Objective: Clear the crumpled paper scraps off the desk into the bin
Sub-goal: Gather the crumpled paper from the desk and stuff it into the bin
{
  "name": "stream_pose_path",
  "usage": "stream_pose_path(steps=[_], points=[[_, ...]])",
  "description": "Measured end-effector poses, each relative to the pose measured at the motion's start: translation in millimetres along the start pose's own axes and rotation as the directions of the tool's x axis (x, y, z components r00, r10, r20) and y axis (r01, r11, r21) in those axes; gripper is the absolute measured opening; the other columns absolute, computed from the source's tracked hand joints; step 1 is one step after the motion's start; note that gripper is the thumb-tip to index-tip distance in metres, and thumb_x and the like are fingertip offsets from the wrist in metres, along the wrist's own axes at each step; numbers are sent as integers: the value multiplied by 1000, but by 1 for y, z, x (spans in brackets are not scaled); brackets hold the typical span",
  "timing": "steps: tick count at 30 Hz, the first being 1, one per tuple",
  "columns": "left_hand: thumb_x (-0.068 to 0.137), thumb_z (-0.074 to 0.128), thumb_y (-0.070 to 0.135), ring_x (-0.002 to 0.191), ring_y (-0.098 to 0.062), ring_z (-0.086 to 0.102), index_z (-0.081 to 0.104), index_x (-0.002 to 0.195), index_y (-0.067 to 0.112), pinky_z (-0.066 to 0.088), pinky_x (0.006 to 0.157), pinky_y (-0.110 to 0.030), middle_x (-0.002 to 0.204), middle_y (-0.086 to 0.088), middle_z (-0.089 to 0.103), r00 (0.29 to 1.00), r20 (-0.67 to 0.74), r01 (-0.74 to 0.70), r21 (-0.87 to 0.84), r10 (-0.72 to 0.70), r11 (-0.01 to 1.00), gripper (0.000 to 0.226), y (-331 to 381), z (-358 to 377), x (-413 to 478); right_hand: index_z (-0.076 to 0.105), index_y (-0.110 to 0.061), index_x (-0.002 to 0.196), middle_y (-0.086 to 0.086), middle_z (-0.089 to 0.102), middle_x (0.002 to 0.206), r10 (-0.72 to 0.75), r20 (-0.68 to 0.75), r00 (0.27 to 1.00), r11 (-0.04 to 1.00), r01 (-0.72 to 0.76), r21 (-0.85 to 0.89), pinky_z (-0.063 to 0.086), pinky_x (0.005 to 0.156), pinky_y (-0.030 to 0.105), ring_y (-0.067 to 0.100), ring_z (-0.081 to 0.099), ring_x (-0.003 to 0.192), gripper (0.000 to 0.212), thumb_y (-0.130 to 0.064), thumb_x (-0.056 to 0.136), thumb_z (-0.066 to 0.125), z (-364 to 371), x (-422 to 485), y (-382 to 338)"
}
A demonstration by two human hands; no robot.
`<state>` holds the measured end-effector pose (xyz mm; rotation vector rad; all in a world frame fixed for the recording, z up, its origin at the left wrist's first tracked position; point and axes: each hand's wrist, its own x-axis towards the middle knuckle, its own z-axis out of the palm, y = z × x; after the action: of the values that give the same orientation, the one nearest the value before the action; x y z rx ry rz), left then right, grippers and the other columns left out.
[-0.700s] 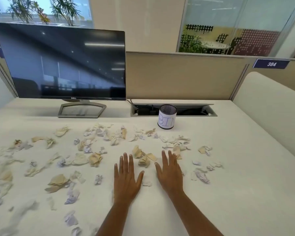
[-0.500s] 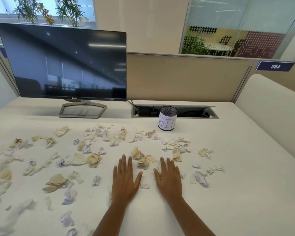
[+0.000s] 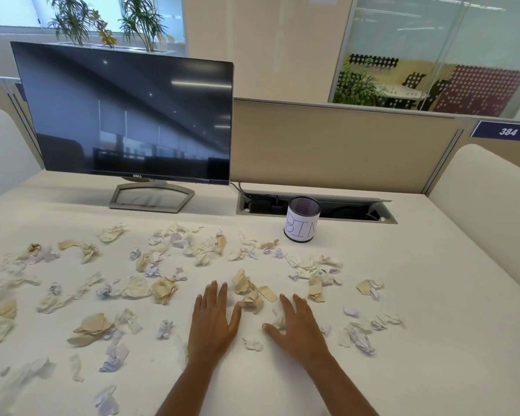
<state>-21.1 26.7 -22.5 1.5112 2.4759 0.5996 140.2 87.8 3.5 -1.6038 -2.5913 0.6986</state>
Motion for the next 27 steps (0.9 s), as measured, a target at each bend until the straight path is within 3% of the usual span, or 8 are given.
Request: stream_pose_path(steps=[3, 8, 12, 17, 21, 24, 27], points=[[99, 31, 34, 147, -15, 12, 17, 148, 15, 4, 121, -31, 158, -4, 15, 1000, 1, -22, -57, 22, 998, 55, -2, -2, 7, 17, -25, 146, 5, 14, 155, -53, 54, 997, 997, 55, -47, 28, 111, 30, 21, 15, 143, 68, -44, 90, 49, -9, 0, 0], [100, 28, 20, 146, -11, 16, 15, 148, 17, 6, 120, -26, 157, 0, 20, 999, -10, -38, -172, 37, 984, 51, -8, -7, 23, 39, -24, 136, 2, 41, 133, -93, -74, 993, 991, 86, -100, 44, 92, 24, 16, 40, 122, 40, -19, 96, 41, -12, 3, -1], [100, 25, 17, 146, -9, 12, 15, 148, 18, 4, 120, -25, 158, 1, 16, 997, 9, -68, -141, 70, 988, 49, -14, -6, 37, 56, -18, 122, 4, 54, 120, -72, -170, 983, 995, 82, 48, 40, 88, 17, 14, 51, 112, 32, -8, 95, 41, -17, 15, 7], [101, 26, 16, 146, -6, 11, 21, 147, 18, 3, 118, -21, 158, 4, 12, 989, 59, -122, -177, 134, 977, 47, -21, -7, 56, 68, -4, 99, 14, 61, 105, 11, -370, 929, 950, 106, 295, 31, 74, 14, 25, 57, 102, 21, 2, 87, 52, -61, 48, 8], [100, 30, 14, 143, -7, 21, 31, 144, 17, 12, 118, -23, 155, 5, 24, 988, 54, -123, -282, 144, 952, 44, -22, -11, 66, 68, -3, 101, 19, 61, 107, 45, -540, 840, 940, 147, 307, 38, 82, 27, 30, 58, 100, 23, 2, 88, 50, -119, 94, 1], [100, 32, 15, 141, -7, 25, 35, 142, 17, 14, 118, -24, 153, 6, 29, 991, 24, -116, -313, 129, 943, 42, -22, -9, 70, 69, -3, 100, 19, 59, 111, 81, -604, 793, 939, 142, 313, 35, 79, 26, 31, 57, 102, 27, 3, 87, 45, -151, 131, -3], [100, 31, 17, 142, -6, 23, 36, 142, 17, 11, 118, -22, 153, 6, 28, 991, 9, -125, -295, 134, 947, 42, -23, -5, 70, 64, -4, 107, 20, 56, 115, 82, -568, 819, 953, 102, 285, 37, 84, 29, 33, 55, 106, 27, -1, 89, 45, -165, 160, -5]])
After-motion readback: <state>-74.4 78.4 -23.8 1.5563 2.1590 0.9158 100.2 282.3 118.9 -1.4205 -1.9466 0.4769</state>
